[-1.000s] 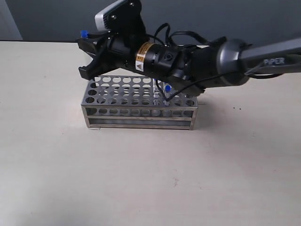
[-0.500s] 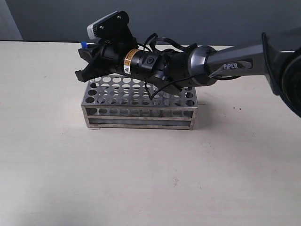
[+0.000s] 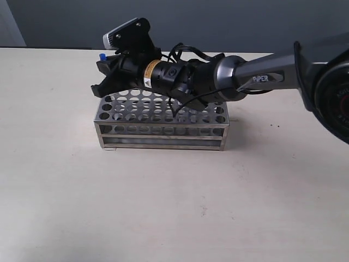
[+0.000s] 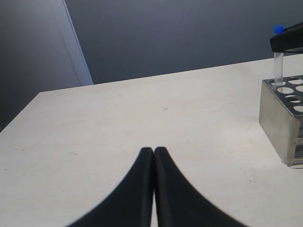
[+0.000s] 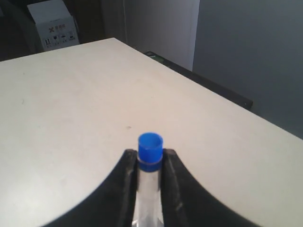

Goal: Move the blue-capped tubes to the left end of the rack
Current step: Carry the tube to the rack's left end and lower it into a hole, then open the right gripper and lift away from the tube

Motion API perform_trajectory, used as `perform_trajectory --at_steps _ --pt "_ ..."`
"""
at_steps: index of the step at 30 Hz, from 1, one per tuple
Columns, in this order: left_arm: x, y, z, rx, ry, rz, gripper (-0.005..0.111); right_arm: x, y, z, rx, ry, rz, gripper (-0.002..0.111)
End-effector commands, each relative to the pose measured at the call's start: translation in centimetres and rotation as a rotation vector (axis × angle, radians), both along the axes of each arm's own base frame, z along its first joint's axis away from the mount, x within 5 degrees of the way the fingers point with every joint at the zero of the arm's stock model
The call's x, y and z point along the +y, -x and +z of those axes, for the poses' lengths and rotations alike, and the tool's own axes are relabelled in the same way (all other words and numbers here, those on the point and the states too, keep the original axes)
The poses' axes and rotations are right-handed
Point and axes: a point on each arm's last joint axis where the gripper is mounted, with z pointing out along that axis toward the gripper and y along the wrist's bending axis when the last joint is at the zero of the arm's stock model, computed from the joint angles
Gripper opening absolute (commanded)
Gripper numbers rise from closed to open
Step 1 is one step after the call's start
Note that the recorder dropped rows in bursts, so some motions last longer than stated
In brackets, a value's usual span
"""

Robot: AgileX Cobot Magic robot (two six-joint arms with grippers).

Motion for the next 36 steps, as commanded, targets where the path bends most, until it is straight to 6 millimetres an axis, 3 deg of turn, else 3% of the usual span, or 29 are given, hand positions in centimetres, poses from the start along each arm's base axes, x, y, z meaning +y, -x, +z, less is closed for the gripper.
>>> perform_trajectory --at_steps 1,10,12,17,22,25,30,34,36 --pt "-0.1 0.0 0.2 -0.011 0.005 -0.009 0.000 -0.1 -0.4 -1.3 0.034 0.007 -0.016 -0.001" --pt "-0.1 0.0 0.2 -0.011 0.005 -0.009 0.000 -0.3 -0.6 -2.3 0.092 0.008 -0.057 0.000" --pt "-0.1 0.0 0.2 -0.011 0.005 -0.009 0.000 -0.3 -0.6 -2.3 0.089 0.016 -0.054 0.006" --pt "-0.1 0.0 0.2 -0.011 0.005 -0.009 0.000 -0.3 -0.6 -2.4 0.091 0.020 -0.055 0.034" --pt "-0.1 0.0 0.2 -0.011 0.005 -0.009 0.000 -0.4 -0.6 -1.7 0.087 0.022 -0.061 0.039" --pt "-0.1 0.0 0.2 -0.011 0.005 -0.009 0.000 -0.8 -0.6 0.6 0.081 0.035 -0.088 0.039" --pt "-0.1 0.0 0.2 -0.011 0.005 -0.009 0.000 -2.5 0.2 7.5 -0.033 0.118 -0.124 0.038" --pt "-0.1 0.0 0.2 -0.011 0.005 -0.009 0.000 -5.2 1.6 12.6 -0.116 0.156 -0.156 0.038" --pt "-0.1 0.0 0.2 -0.011 0.005 -0.009 0.000 -7.1 2.5 13.7 -0.117 0.142 -0.170 0.038"
